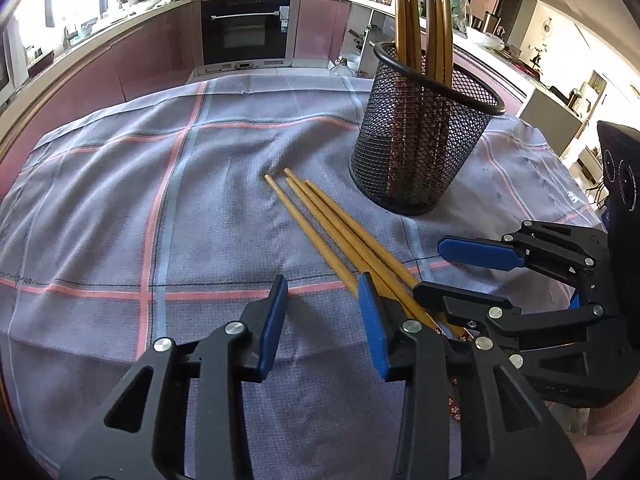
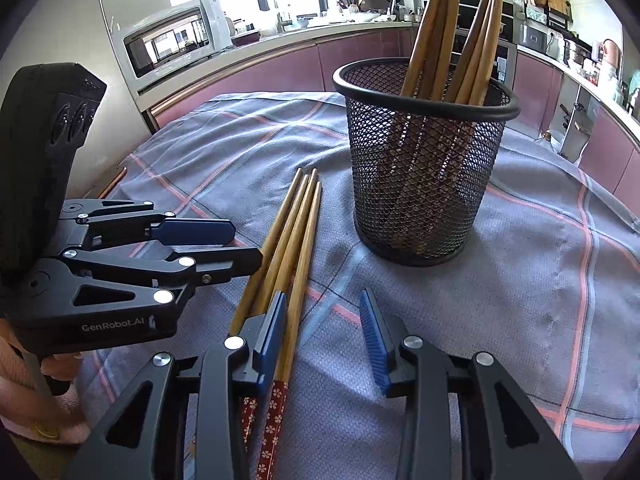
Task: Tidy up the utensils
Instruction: 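Close the right tool on a chopstick from the pile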
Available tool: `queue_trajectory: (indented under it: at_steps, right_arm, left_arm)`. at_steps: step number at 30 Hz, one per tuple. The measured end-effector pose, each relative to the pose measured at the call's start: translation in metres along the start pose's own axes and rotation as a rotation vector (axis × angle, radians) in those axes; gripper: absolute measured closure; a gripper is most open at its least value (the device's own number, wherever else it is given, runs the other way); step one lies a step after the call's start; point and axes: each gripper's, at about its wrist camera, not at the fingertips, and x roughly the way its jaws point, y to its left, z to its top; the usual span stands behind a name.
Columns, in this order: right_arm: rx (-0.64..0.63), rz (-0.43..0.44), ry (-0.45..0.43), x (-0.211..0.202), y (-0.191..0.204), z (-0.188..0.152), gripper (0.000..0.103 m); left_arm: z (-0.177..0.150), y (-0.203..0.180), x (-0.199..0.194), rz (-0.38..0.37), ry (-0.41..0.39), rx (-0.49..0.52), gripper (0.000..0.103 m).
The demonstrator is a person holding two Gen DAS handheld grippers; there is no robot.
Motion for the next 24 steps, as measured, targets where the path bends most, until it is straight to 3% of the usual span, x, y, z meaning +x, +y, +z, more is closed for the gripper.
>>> queue_trajectory:
  at_steps: [12,16,20,24]
  right_arm:
    - [-0.036,-0.044,-0.003,0.01,0.007,0.007,0.073]
    - [-0.029,-0.038,-0.003,0.01,0.006,0.008,0.074]
    - [-0.021,-0.028,-0.005,0.01,0.005,0.008,0.073]
    - [-0.02,-0.025,-0.005,0.01,0.004,0.009,0.074]
  left_arm:
    - [0.008,0.001,0.006,0.001,0.018,-0.011,0.064]
    - [0.007,0.004,0.004,0.005,0.022,-0.005,0.069]
    - [0.008,0.01,-0.002,-0.066,0.003,-0.047,0.069]
    - [0.011,0.001,0.002,-0.061,0.006,-0.019,0.069]
